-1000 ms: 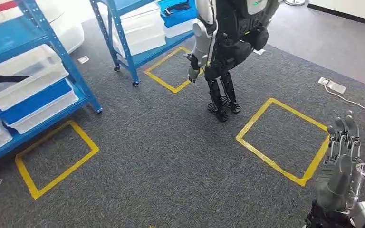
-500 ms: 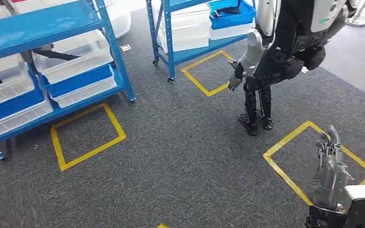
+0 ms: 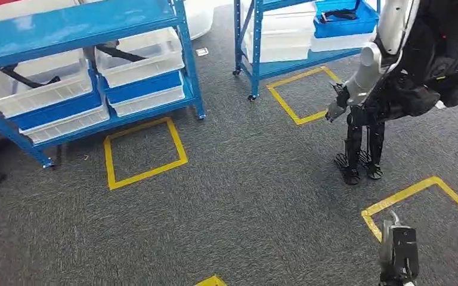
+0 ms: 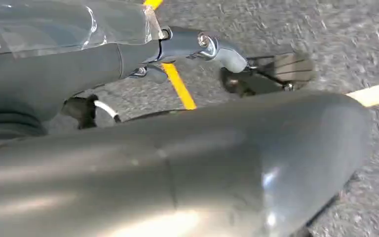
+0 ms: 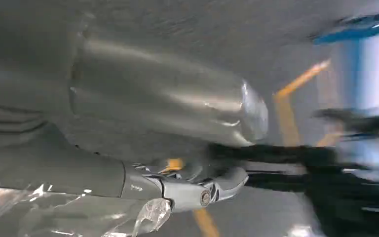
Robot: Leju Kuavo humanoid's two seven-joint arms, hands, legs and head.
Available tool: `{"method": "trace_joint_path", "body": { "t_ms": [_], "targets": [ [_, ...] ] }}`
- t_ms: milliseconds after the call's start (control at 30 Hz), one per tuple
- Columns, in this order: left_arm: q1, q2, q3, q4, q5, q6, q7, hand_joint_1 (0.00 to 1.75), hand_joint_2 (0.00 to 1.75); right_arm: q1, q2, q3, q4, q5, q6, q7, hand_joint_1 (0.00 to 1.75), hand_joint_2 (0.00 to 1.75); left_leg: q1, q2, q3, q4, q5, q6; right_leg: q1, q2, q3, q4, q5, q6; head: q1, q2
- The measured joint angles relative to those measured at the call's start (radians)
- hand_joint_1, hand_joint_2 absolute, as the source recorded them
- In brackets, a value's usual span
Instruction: Take the parts from the cabinet and place them on the table.
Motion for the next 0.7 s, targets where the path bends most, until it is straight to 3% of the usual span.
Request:
{"method": "trace_joint_path", "body": {
  "t_ms": [33, 67, 167, 200, 233, 267, 300, 333, 367, 400, 433, 467, 500, 533, 567, 633, 667, 700],
  "targets": [
    [-0.002, 0.002, -0.003, 0.000, -0.001, 0.000, 0.003, 0.00, 0.00, -0.007, 0.011, 0.000, 0.065, -0.015, 0.009, -0.026, 0.00, 0.00, -0.010, 0.068, 0.048, -0.091, 0.028, 0.012, 0.001, -0.015, 0.007, 0.000, -0.004, 0.005, 0.000, 0.000],
    [-0.006, 0.002, -0.005, 0.000, -0.002, 0.000, 0.007, 0.00, 0.00, -0.020, 0.022, 0.001, 0.151, -0.032, 0.022, -0.054, 0.00, 0.00, -0.014, 0.075, 0.048, -0.106, 0.029, 0.008, 0.009, -0.026, 0.011, 0.002, -0.014, 0.013, 0.000, 0.000],
    [-0.004, 0.006, -0.011, 0.000, -0.002, 0.000, 0.007, 0.00, 0.00, -0.071, 0.059, 0.008, 0.348, -0.055, 0.038, -0.077, 0.00, 0.00, -0.019, 0.035, 0.047, -0.106, 0.025, 0.019, 0.005, -0.058, 0.029, -0.010, -0.018, 0.028, 0.000, 0.000],
    [-0.004, 0.006, -0.012, 0.000, -0.005, 0.000, 0.008, 0.00, 0.00, -0.085, 0.072, 0.015, 0.415, -0.054, 0.041, -0.075, 0.00, 0.00, -0.011, 0.018, 0.064, -0.121, 0.033, 0.028, 0.004, -0.062, 0.040, -0.015, -0.024, 0.038, 0.000, 0.000],
    [-0.002, 0.008, -0.014, 0.000, -0.006, 0.002, 0.008, 0.00, 0.00, -0.087, 0.085, 0.022, 0.470, -0.052, 0.042, -0.073, 0.00, 0.00, -0.006, 0.007, 0.071, -0.127, 0.036, 0.030, -0.001, 0.004, 0.041, 0.002, -0.035, 0.042, 0.001, 0.000],
    [-0.006, 0.011, -0.017, 0.000, -0.011, 0.005, 0.008, 0.00, 0.00, -0.093, 0.095, 0.031, 0.529, -0.045, 0.041, -0.068, 0.00, 0.00, -0.004, -0.004, 0.071, -0.127, 0.036, 0.035, -0.002, 0.052, 0.013, 0.054, -0.068, 0.043, 0.001, 0.000],
    [-0.012, 0.011, -0.023, 0.000, -0.012, 0.011, 0.007, 0.00, 0.00, -0.097, 0.103, 0.035, 0.594, -0.042, 0.036, -0.062, 0.00, 0.00, -0.004, -0.018, 0.071, -0.127, 0.037, 0.040, -0.006, 0.078, -0.031, 0.139, -0.109, 0.045, 0.001, 0.000],
    [-0.016, 0.011, -0.029, 0.000, -0.015, 0.018, 0.006, 0.00, 0.00, -0.098, 0.114, 0.042, 0.645, -0.039, 0.033, -0.053, 0.00, 0.00, -0.004, -0.035, 0.071, -0.127, 0.036, 0.041, -0.005, 0.090, -0.078, 0.225, -0.143, 0.047, 0.001, 0.000],
    [-0.016, 0.011, -0.032, 0.000, -0.019, 0.037, 0.005, 0.00, 0.00, -0.098, 0.124, 0.052, 0.691, -0.028, 0.031, -0.042, 0.00, 0.00, -0.005, -0.050, 0.072, -0.127, 0.035, 0.042, -0.004, 0.096, -0.117, 0.289, -0.158, 0.050, 0.001, 0.000],
    [-0.015, 0.011, -0.035, 0.000, -0.028, 0.065, 0.003, 0.00, 0.00, -0.099, 0.140, 0.067, 0.752, -0.012, 0.029, -0.019, 0.00, 0.00, -0.006, -0.069, 0.075, -0.126, 0.034, 0.042, -0.005, 0.097, -0.141, 0.312, -0.147, 0.051, 0.001, 0.000],
    [-0.013, 0.011, -0.039, 0.000, -0.034, 0.085, 0.001, 0.00, 0.00, -0.100, 0.150, 0.079, 0.786, -0.001, 0.028, -0.003, 0.00, 0.00, -0.006, -0.085, 0.077, -0.126, 0.032, 0.040, -0.005, 0.098, -0.137, 0.281, -0.112, 0.049, 0.001, 0.000],
    [-0.012, 0.011, -0.045, 0.000, -0.039, 0.102, -0.002, 0.00, 0.00, -0.100, 0.161, 0.094, 0.820, 0.014, 0.028, 0.017, 0.00, 0.00, -0.006, -0.102, 0.081, -0.126, 0.030, 0.037, -0.005, 0.102, -0.113, 0.206, -0.060, 0.045, 0.001, 0.000],
    [-0.012, 0.011, -0.052, 0.000, -0.043, 0.111, -0.004, 0.00, 0.00, -0.100, 0.168, 0.106, 0.852, 0.032, 0.028, 0.035, 0.00, 0.00, -0.006, -0.116, 0.085, -0.126, 0.028, 0.034, -0.005, 0.119, -0.076, 0.113, -0.008, 0.041, 0.001, 0.000],
    [-0.012, 0.012, -0.056, 0.000, -0.049, 0.117, -0.005, 0.00, 0.00, -0.100, 0.173, 0.121, 0.883, 0.051, 0.029, 0.054, 0.00, 0.00, -0.004, -0.128, 0.087, -0.126, 0.026, 0.031, -0.007, 0.169, -0.041, 0.027, 0.031, 0.036, 0.001, 0.000],
    [-0.015, 0.013, -0.060, 0.000, -0.050, 0.123, -0.005, 0.00, 0.00, -0.100, 0.179, 0.139, 0.913, 0.077, 0.032, 0.083, 0.00, 0.00, -0.011, -0.139, 0.086, -0.124, 0.021, 0.023, -0.003, 0.191, -0.030, 0.002, 0.028, 0.027, 0.001, 0.000],
    [-0.015, 0.012, -0.064, 0.000, -0.052, 0.126, -0.006, 0.00, 0.00, -0.105, 0.189, 0.177, 0.958, 0.137, 0.034, 0.129, 0.00, 0.00, -0.005, -0.158, 0.082, -0.124, 0.018, 0.012, 0.005, 0.167, -0.028, 0.000, 0.026, 0.017, 0.002, 0.000],
    [-0.013, 0.012, -0.069, 0.000, -0.052, 0.126, -0.007, 0.00, 1.75, -0.113, 0.196, 0.196, 0.975, 0.162, 0.040, 0.157, 0.00, 0.00, -0.002, -0.166, 0.082, -0.126, 0.017, 0.007, 0.007, 0.158, -0.025, 0.000, 0.024, 0.010, 0.001, 0.000],
    [-0.012, 0.013, -0.076, 0.000, -0.052, 0.126, -0.008, 0.00, 1.75, -0.117, 0.203, 0.219, 0.993, 0.188, 0.044, 0.181, 0.00, 0.00, -0.001, -0.177, 0.081, -0.124, 0.015, 0.000, 0.004, 0.144, -0.022, -0.005, 0.028, 0.002, 0.001, 0.000]
  ]
}}
